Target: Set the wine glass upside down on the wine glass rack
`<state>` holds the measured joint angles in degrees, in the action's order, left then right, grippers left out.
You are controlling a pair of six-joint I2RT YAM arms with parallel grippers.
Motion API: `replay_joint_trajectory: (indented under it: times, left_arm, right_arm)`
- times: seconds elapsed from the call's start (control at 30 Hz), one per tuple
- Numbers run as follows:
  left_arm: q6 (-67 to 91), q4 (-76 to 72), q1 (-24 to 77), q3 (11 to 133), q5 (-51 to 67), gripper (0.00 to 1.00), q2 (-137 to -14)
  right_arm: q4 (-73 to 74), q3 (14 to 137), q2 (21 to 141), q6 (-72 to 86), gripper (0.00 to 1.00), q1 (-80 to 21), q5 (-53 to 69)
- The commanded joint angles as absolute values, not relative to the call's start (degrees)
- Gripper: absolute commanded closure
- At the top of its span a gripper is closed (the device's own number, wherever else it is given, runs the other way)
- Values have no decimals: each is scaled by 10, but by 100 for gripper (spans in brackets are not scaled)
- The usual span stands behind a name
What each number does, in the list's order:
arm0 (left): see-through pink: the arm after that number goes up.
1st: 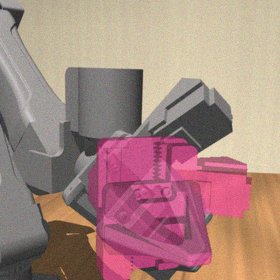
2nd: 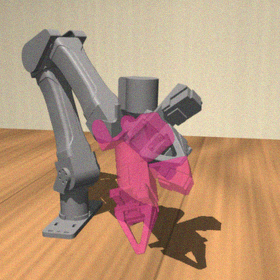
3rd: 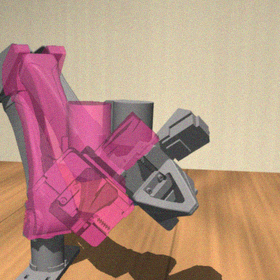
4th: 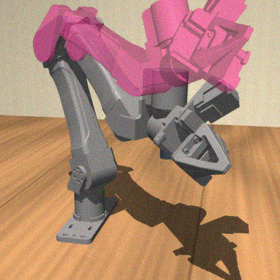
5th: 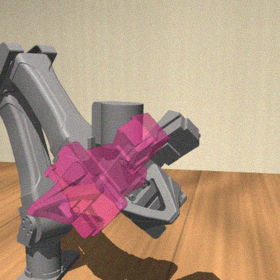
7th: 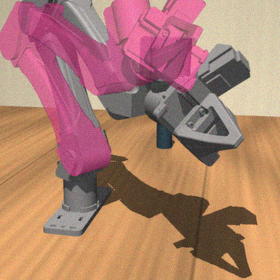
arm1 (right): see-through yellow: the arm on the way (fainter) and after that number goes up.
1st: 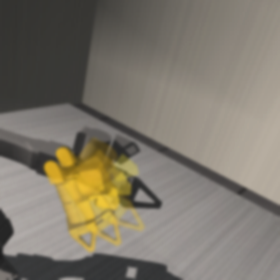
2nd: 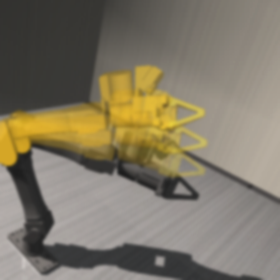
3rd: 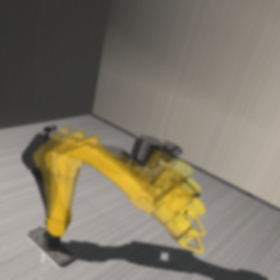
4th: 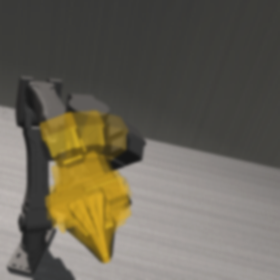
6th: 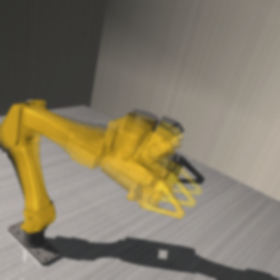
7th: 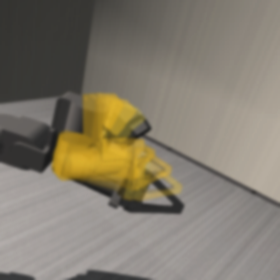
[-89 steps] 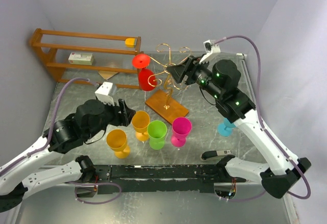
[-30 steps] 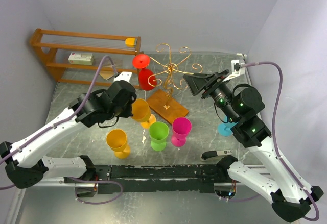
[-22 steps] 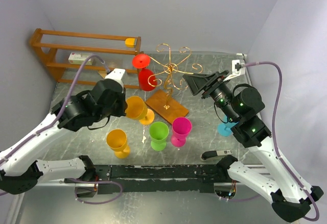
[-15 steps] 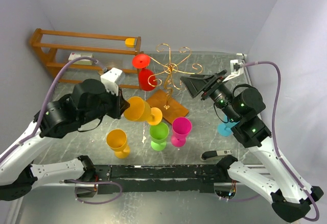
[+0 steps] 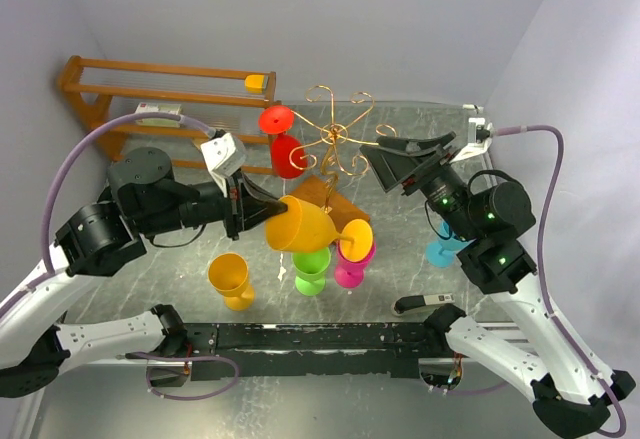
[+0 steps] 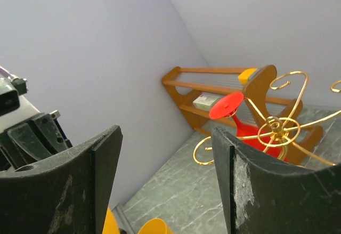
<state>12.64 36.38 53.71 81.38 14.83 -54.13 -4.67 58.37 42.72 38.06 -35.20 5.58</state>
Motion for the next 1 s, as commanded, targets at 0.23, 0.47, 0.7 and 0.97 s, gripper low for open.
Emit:
replay_joint_trajectory:
  times: [0.23, 0.47, 0.7, 0.97]
  left_arm:
    - [137, 133, 535, 832, 169, 93, -597]
    - [136, -21, 535, 793, 85, 93, -599]
    - [104, -149, 534, 737, 1, 93, -585]
    - [78, -243, 534, 711, 5, 93, -591]
  right_arm:
    - [-49, 651, 436, 344, 32, -350, -26]
    - [-20, 664, 415, 426, 35, -350, -115]
    - [39, 705, 431, 510, 37, -350, -146]
    - [150, 767, 471, 621, 37, -350, -135]
